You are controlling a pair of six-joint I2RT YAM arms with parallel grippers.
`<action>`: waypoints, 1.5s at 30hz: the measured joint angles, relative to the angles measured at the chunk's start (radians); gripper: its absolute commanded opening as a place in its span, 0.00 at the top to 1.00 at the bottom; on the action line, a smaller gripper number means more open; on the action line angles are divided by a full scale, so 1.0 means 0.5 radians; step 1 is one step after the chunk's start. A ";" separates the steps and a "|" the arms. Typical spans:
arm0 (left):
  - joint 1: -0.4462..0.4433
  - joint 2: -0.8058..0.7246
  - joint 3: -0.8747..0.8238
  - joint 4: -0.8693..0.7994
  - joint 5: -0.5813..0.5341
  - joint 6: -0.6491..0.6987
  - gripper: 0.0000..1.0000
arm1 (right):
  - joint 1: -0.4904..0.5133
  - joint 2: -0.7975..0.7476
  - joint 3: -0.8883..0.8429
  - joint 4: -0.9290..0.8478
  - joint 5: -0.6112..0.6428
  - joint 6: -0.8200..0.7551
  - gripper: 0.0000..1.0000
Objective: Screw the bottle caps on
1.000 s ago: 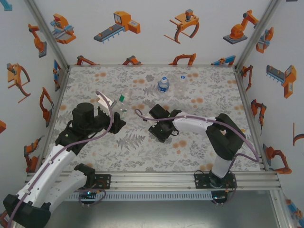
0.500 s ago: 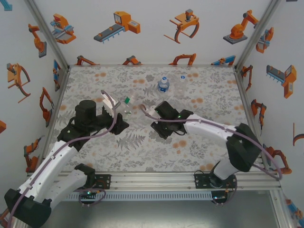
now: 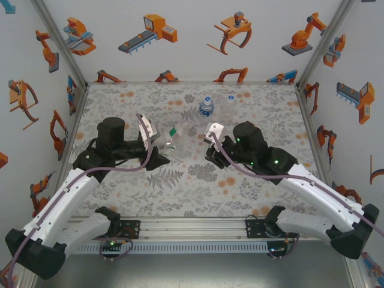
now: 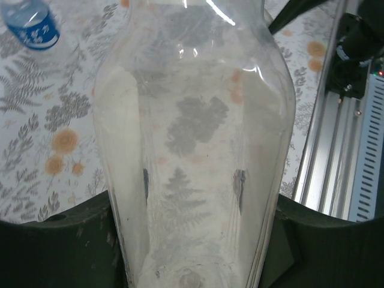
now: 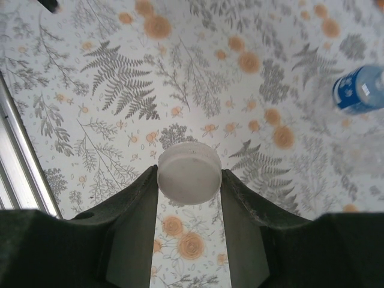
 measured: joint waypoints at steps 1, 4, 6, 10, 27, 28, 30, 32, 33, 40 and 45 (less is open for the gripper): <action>-0.019 0.015 0.020 -0.026 0.030 0.060 1.00 | 0.000 -0.046 0.014 -0.007 -0.031 -0.040 0.67; -0.108 0.041 0.061 -0.114 0.092 0.281 1.00 | -0.002 -0.186 0.056 -0.014 -0.134 -0.175 0.68; -0.182 0.042 0.073 -0.172 0.098 0.414 1.00 | -0.002 -0.253 0.089 -0.016 -0.195 -0.237 0.68; -0.297 0.081 0.136 -0.311 0.073 0.655 1.00 | -0.002 -0.334 0.159 -0.048 -0.369 -0.358 0.68; -0.525 0.199 0.233 -0.455 -0.135 0.894 1.00 | 0.009 -0.272 0.288 -0.207 -0.876 -0.434 0.71; -0.529 0.199 0.237 -0.456 -0.136 0.894 1.00 | 0.011 -0.272 0.288 -0.208 -0.877 -0.434 0.71; -0.535 0.201 0.246 -0.462 -0.140 0.894 1.00 | 0.011 -0.272 0.283 -0.207 -0.877 -0.434 0.71; -0.537 0.207 0.256 -0.463 -0.141 0.893 1.00 | 0.012 -0.272 0.269 -0.205 -0.877 -0.434 0.71; -0.539 0.211 0.258 -0.466 -0.144 0.893 1.00 | 0.016 -0.272 0.259 -0.205 -0.875 -0.434 0.71; -0.549 0.239 0.259 -0.473 -0.150 0.871 1.00 | 0.027 -0.268 0.229 -0.203 -0.866 -0.434 0.72; -0.551 0.275 0.282 -0.484 -0.151 0.796 1.00 | 0.033 -0.268 0.216 -0.186 -0.806 -0.435 0.72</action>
